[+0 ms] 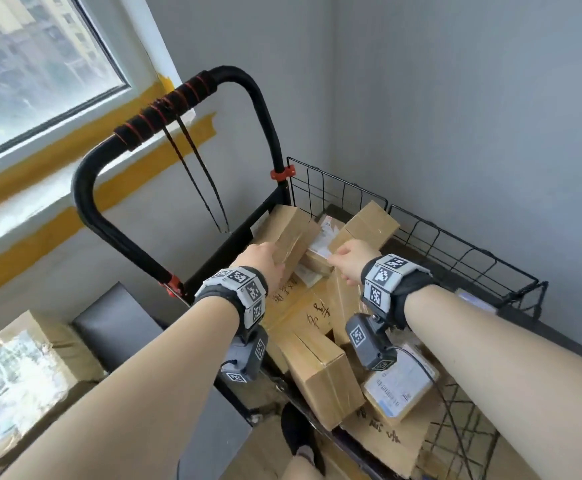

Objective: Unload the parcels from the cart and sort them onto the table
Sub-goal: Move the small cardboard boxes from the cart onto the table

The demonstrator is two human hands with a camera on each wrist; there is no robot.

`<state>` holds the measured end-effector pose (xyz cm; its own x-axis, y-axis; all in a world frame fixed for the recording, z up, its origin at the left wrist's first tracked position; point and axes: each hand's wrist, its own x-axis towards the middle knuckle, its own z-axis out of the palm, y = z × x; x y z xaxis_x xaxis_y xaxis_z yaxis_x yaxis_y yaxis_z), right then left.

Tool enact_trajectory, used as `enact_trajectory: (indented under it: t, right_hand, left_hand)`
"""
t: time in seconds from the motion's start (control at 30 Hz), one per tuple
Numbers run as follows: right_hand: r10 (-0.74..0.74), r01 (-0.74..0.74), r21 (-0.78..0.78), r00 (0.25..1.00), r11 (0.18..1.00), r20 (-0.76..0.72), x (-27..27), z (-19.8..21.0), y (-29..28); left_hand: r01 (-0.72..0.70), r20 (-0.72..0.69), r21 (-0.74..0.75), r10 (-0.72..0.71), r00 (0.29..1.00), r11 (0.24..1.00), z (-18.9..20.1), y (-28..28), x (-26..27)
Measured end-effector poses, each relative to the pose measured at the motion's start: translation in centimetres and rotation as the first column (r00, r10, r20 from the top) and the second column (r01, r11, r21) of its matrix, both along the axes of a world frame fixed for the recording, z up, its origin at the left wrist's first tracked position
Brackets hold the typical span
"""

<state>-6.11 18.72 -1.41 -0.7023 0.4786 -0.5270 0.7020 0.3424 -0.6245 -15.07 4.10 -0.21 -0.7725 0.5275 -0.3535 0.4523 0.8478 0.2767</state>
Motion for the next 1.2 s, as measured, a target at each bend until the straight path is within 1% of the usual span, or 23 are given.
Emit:
enact_trajectory:
  t: [0.07,0.2,0.3,0.47,0.6,0.63,0.73,0.83,0.9,1.03,1.13,1.2]
  right_hand:
    - [-0.027,0.028,-0.020,0.999,0.999,0.042,-3.3,-1.6,-0.3]
    - [-0.117,0.136,-0.156,0.985,0.978,0.130,-9.1,-5.7,-0.9]
    - [-0.167,0.196,-0.173,0.971,0.965,0.173,-12.4,-8.4,-1.3]
    - [-0.240,0.298,-0.184,0.928,0.937,0.285,-16.2,-11.9,-2.3]
    - [-0.286,0.343,-0.098,0.884,0.934,0.369,-17.9,-14.5,-2.5]
    - [-0.301,0.363,-0.100,0.874,0.926,0.380,-18.2,-14.9,-2.7]
    - [-0.353,0.433,-0.121,0.842,0.893,0.407,-19.1,-16.2,-3.0]
    - [-0.377,0.459,-0.136,0.838,0.878,0.394,-19.2,-16.0,-2.9]
    - [-0.402,0.485,-0.154,0.833,0.861,0.380,-18.8,-15.9,-2.7]
    - [-0.481,0.560,-0.297,0.823,0.773,0.301,-16.5,-15.3,-2.3]
    - [-0.515,0.580,-0.400,0.814,0.710,0.267,-13.8,-15.2,-1.0]
    - [-0.503,0.560,-0.467,0.826,0.684,0.255,-12.0,-14.8,-0.2]
  left_hand:
    - [-0.002,0.041,-0.018,0.003,0.999,1.000,-1.5,0.0,-3.2]
    - [-0.007,0.109,-0.085,0.016,0.994,0.996,-5.3,0.2,-8.9]
    - [-0.002,0.158,-0.134,0.023,0.987,0.991,-8.5,0.3,-12.0]
    - [0.009,0.238,-0.182,0.035,0.971,0.983,-13.0,-0.1,-14.0]
    - [0.000,0.275,-0.166,0.046,0.960,0.986,-15.3,-0.6,-15.1]
    - [-0.013,0.284,-0.160,0.059,0.957,0.987,-15.7,-0.7,-15.3]
    - [-0.060,0.307,-0.145,0.102,0.946,0.988,-16.4,-1.2,-15.7]
    - [-0.114,0.313,-0.130,0.149,0.938,0.985,-16.5,-1.6,-16.1]
    - [-0.183,0.307,-0.112,0.209,0.929,0.977,-16.2,-1.7,-16.3]
    - [-0.304,0.327,-0.091,0.316,0.890,0.948,-14.9,-1.7,-15.5]
    - [-0.408,0.397,-0.044,0.391,0.831,0.912,-13.5,-1.5,-14.2]
    - [-0.535,0.479,0.035,0.456,0.750,0.844,-12.5,-1.5,-13.2]
